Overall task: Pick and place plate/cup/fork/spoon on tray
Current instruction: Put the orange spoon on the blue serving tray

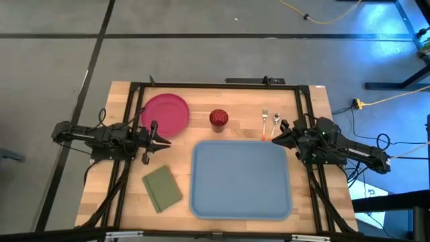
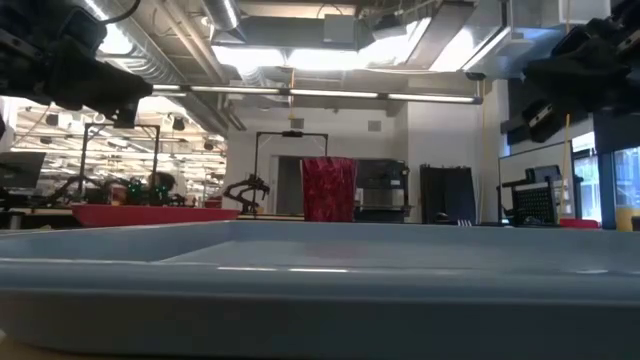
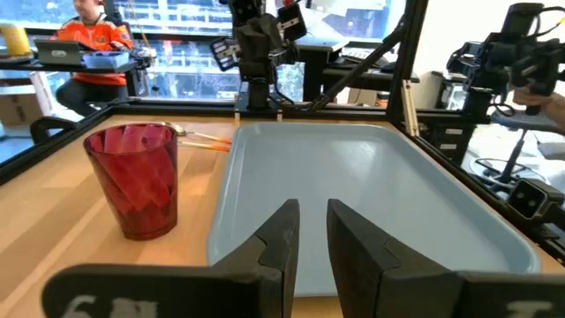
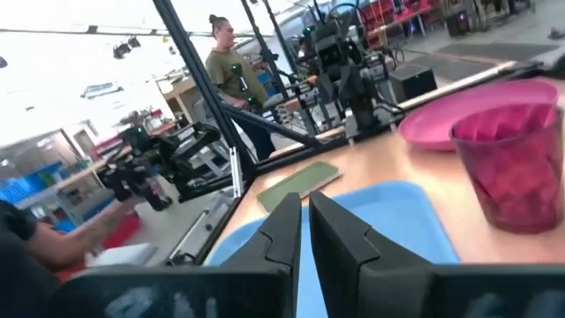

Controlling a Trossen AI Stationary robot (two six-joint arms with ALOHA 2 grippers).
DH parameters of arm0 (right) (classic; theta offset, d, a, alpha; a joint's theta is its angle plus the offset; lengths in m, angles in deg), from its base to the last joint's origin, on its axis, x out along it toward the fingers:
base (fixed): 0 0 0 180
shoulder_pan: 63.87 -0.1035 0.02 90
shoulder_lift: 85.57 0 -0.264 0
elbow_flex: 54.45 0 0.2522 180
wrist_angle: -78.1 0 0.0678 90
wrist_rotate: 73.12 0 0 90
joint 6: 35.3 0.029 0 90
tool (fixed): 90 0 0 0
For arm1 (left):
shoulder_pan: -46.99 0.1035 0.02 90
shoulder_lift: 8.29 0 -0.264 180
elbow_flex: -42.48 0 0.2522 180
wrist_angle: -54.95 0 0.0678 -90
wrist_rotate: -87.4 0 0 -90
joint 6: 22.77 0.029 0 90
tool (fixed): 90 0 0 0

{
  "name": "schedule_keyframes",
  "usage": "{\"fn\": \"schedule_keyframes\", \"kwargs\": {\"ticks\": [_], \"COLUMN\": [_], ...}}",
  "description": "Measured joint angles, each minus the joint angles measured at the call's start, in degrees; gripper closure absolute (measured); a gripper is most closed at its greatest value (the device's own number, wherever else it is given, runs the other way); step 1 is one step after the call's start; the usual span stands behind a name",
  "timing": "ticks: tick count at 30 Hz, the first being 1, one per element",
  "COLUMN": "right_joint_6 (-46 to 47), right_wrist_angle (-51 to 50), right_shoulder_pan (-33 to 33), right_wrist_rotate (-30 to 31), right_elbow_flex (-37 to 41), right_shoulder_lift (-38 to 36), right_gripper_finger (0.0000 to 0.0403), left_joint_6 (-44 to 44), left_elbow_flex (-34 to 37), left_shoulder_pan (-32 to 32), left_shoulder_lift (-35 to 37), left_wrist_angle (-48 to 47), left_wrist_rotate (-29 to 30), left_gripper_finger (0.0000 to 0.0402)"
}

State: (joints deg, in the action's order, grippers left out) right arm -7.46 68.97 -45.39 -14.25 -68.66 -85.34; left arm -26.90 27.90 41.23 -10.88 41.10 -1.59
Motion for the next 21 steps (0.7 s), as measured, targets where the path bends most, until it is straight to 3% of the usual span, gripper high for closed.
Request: {"fn": "schedule_keyframes", "kwargs": {"ticks": [6, 11, 17, 19, 21], "right_joint_6": [1.7, 3.4, -5.8, -11.6, -17.2], "right_wrist_angle": [0.3, 5.4, 29.2, 38.7, 41.9], "right_shoulder_pan": [-0.5, -4.8, -12.7, -13.9, -14.4], "right_wrist_rotate": [3.9, 9.4, 25.1, 26.8, 26.4], "right_elbow_flex": [0.0, 0.0, 0.0, -0.3, -3.3], "right_shoulder_lift": [0.0, 0.0, 1.9, 3.6, 5.6], "right_gripper_finger": [0.0370, 0.0370, 0.0370, 0.0370, 0.0370], "left_joint_6": [-1.5, 1.1, 3.1, 3.4, 3.4], "left_elbow_flex": [0.0, 0.0, 0.0, 0.0, 0.0], "left_shoulder_pan": [0.0, 0.0, 0.0, 0.0, 0.0], "left_shoulder_lift": [0.0, 0.0, 0.0, 0.0, 0.0], "left_wrist_angle": [4.4, 12.0, 16.8, 16.6, 16.5], "left_wrist_rotate": [6.3, 11.5, 14.8, 14.8, 14.8], "left_gripper_finger": [0.0347, 0.0347, 0.0346, 0.0347, 0.0347]}}
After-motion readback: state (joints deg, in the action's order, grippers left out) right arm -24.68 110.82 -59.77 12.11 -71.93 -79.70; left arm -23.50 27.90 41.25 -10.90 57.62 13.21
